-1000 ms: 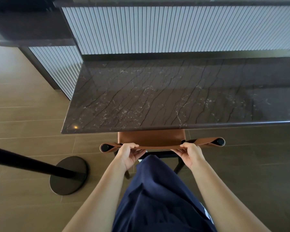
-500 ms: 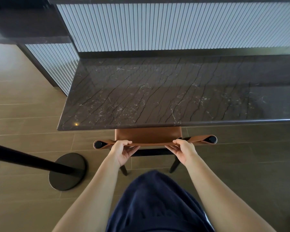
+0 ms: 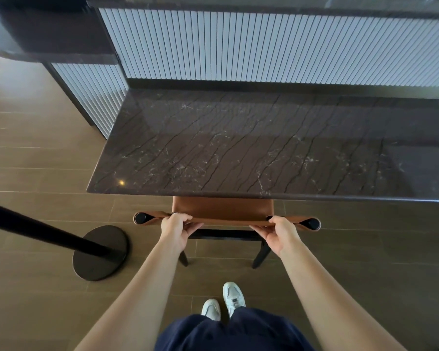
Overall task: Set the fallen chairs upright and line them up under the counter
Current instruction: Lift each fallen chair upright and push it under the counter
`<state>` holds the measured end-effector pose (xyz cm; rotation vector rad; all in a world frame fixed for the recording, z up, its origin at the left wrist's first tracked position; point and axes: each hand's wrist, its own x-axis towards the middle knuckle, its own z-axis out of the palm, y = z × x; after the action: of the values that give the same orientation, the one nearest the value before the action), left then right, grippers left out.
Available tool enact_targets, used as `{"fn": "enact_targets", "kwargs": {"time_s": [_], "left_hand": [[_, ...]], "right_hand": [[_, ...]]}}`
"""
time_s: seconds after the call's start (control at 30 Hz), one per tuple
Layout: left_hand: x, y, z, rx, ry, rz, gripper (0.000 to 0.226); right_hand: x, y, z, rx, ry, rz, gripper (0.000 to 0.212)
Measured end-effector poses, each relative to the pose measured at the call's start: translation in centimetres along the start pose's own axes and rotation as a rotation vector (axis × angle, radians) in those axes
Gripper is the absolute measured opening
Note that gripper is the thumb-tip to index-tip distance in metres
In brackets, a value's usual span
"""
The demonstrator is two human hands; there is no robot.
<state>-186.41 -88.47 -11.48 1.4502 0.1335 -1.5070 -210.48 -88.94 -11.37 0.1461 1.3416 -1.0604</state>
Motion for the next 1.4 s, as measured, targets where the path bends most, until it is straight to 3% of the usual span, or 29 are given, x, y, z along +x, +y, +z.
{"fn": "enact_targets", "kwargs": {"time_s": [0.27, 0.6, 0.93, 1.03, 1.4], "left_hand": [[0.2, 0.5, -0.3, 0.036, -0.021, -0.02, 0.045], [-1.4, 0.8, -1.5, 0.193, -0.037, -0.005, 0.034], [-3.8, 0.6, -4.8, 0.372, -0.214, 0.063, 0.019], [-4.9, -0.1, -5.5, 0.434, -0.316, 0.121, 0.019], [-11.0, -4.1, -6.3, 0.565, -0.485, 0.289, 0.024]], "right_hand": [[-0.3, -0.1, -0.3, 0.007, -0.019, 0.029, 0.035], [-1.3, 0.3, -0.4, -0.074, 0.001, -0.015, 0.032], [-4.2, 2.5, -0.5, -0.214, 0.036, -0.143, 0.024], [-5.9, 3.4, -1.1, -0.225, 0.016, -0.17, 0.033], [-14.7, 6.3, -5.9, -0.389, -0.071, -0.446, 0.02]]}}
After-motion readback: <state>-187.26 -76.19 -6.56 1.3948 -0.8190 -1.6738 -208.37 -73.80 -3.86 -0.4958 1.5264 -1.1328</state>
